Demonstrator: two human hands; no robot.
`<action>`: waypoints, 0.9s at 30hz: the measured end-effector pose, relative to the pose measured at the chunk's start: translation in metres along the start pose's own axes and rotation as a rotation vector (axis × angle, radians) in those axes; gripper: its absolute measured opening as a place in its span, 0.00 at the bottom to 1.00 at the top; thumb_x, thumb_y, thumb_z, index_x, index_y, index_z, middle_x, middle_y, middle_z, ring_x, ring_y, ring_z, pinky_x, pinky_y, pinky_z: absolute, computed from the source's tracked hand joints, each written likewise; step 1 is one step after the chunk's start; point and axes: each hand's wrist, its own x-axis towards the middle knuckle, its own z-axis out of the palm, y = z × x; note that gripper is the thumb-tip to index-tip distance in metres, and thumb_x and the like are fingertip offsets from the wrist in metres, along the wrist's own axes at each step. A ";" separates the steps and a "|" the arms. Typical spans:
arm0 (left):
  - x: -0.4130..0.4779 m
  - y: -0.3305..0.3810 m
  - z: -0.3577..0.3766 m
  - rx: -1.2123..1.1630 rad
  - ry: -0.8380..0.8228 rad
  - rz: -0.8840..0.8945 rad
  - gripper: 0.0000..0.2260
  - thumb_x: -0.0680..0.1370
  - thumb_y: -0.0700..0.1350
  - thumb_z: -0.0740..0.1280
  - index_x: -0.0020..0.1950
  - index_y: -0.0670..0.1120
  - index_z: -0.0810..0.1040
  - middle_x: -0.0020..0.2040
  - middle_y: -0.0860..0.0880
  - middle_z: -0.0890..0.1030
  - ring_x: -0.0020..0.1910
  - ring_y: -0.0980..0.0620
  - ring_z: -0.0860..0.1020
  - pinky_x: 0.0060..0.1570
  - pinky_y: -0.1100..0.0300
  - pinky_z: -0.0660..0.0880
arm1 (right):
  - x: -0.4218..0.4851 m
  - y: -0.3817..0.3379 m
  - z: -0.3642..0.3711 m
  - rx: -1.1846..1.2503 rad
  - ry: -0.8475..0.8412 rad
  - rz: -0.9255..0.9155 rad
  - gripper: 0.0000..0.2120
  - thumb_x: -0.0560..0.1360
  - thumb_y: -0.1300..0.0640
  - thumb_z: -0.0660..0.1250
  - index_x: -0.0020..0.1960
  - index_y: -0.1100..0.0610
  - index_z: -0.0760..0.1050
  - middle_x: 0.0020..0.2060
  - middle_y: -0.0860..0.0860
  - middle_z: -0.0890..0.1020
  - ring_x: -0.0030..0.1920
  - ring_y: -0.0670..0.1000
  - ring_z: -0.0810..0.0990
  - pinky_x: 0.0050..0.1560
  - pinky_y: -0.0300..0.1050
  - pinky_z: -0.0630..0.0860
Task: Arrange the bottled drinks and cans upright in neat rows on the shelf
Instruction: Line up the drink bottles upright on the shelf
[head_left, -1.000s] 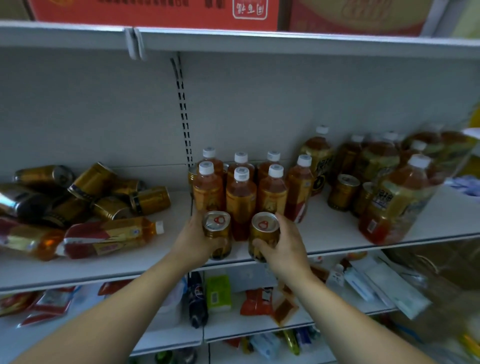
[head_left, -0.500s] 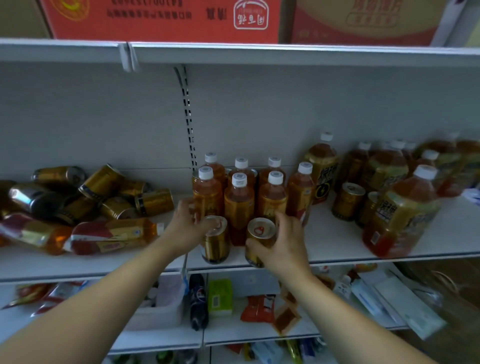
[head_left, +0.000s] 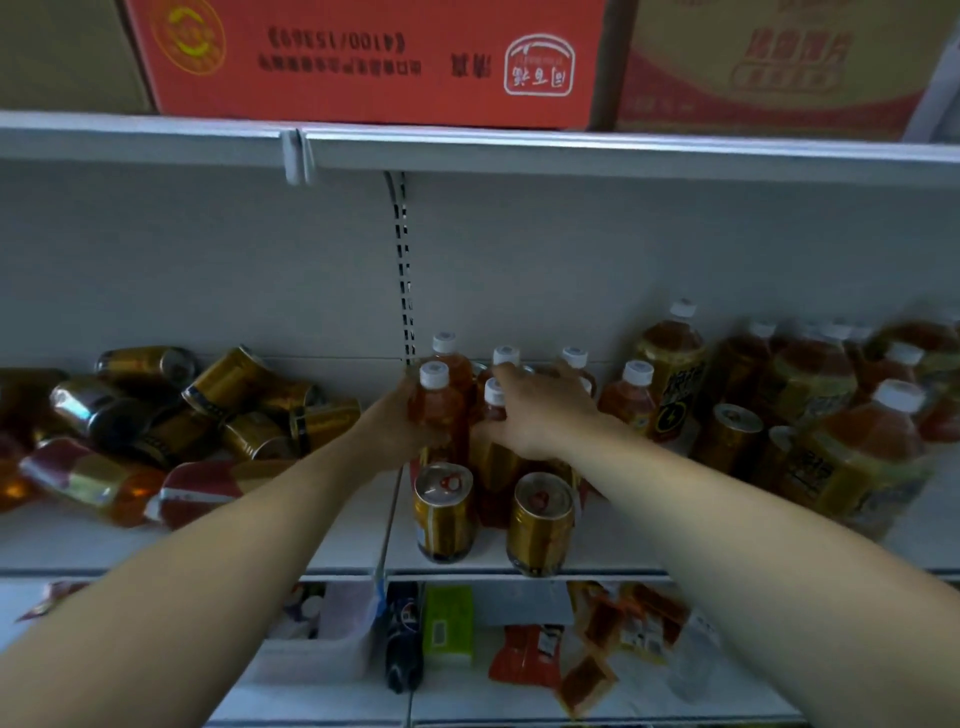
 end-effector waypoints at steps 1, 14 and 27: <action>-0.001 -0.001 0.001 -0.018 0.033 -0.038 0.28 0.70 0.41 0.74 0.67 0.53 0.69 0.53 0.54 0.79 0.54 0.52 0.78 0.59 0.53 0.74 | 0.001 0.001 0.000 0.004 0.011 -0.001 0.31 0.75 0.35 0.60 0.69 0.55 0.63 0.61 0.55 0.77 0.64 0.59 0.72 0.66 0.55 0.60; -0.027 0.057 -0.047 -0.422 0.356 0.265 0.20 0.71 0.37 0.72 0.54 0.60 0.75 0.49 0.55 0.82 0.50 0.55 0.81 0.49 0.57 0.79 | -0.009 -0.006 -0.078 1.109 0.670 -0.022 0.12 0.78 0.59 0.65 0.61 0.54 0.70 0.46 0.41 0.75 0.43 0.33 0.74 0.43 0.22 0.68; -0.079 0.122 0.001 -0.411 0.095 0.443 0.28 0.72 0.43 0.72 0.70 0.55 0.67 0.57 0.55 0.79 0.54 0.58 0.79 0.49 0.64 0.76 | -0.123 0.026 -0.078 1.275 1.009 0.218 0.12 0.72 0.52 0.69 0.55 0.44 0.73 0.47 0.51 0.81 0.46 0.47 0.80 0.48 0.44 0.76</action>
